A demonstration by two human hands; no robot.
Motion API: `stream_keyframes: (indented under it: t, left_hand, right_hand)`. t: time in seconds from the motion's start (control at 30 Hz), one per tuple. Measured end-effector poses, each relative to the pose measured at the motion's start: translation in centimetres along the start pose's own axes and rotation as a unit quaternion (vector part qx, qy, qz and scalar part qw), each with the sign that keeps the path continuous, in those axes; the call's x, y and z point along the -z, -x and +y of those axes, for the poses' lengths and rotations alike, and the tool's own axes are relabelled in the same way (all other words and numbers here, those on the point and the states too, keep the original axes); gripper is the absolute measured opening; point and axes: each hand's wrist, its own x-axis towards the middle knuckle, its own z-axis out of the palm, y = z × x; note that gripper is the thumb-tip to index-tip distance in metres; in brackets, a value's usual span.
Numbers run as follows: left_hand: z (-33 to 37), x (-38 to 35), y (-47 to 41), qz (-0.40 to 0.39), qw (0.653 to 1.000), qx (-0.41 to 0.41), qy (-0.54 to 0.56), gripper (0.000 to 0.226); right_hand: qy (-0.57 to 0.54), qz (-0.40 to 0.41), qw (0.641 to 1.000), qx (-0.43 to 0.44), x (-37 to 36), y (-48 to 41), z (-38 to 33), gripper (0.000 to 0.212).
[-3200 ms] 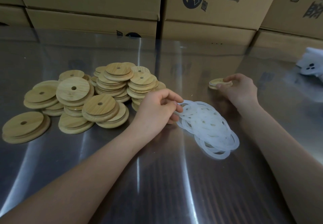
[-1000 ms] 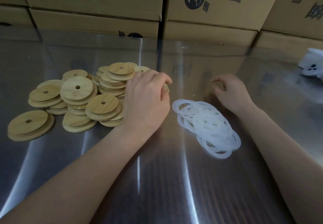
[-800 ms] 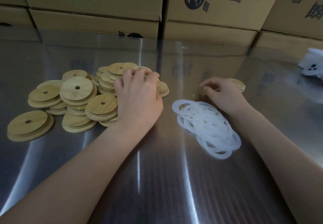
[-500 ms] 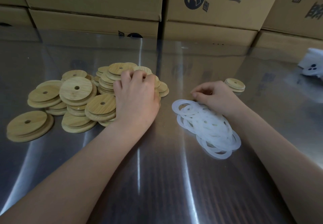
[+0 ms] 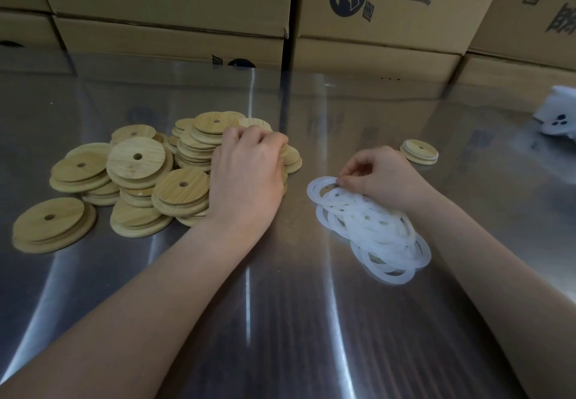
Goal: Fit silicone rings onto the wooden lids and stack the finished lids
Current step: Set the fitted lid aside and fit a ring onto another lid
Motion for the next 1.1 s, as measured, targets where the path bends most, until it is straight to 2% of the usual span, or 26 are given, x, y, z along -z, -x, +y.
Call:
stream_keyframes:
  t: [0.27,0.5,0.67,0.8,0.83,0.9,1.0,1.1]
  left_hand:
    - [0.4,0.2,0.2,0.040,0.996,-0.010,0.077,0.031]
    - [0.5,0.4,0.2,0.106,0.986,-0.041,0.118,0.032]
    - [0.5,0.5,0.1,0.143,0.972,-0.024,0.186,0.029]
    - [0.9,0.6,0.2,0.135,0.942,0.034,0.305,0.027]
    - [1.0,0.7,0.2,0.118,0.925,0.066,0.356,0.026]
    - [1.2,1.0,0.0,0.078,0.867,0.148,0.470,0.026]
    - [1.3,1.2,-0.3,0.017,0.756,0.250,0.604,0.023]
    - [1.4,1.1,-0.4,-0.046,0.617,0.292,0.729,0.029]
  right_hand:
    - [-0.012,0.021,1.000,0.008,0.1,0.3,-0.5,0.014]
    - [-0.022,0.036,0.999,0.017,0.1,0.5,-0.9,0.013]
    - [-0.102,0.052,0.993,0.018,0.2,0.6,-1.1,0.012]
    - [-0.163,0.060,0.984,0.049,0.5,0.8,-1.5,0.013]
    - [-0.182,0.062,0.979,0.060,0.5,0.9,-1.6,0.013]
    - [-0.222,0.065,0.970,0.078,0.7,1.0,-1.7,0.013]
    - [-0.269,0.070,0.956,0.091,0.9,1.1,-1.8,0.011]
    - [-0.305,0.077,0.944,0.098,0.9,1.1,-1.9,0.012]
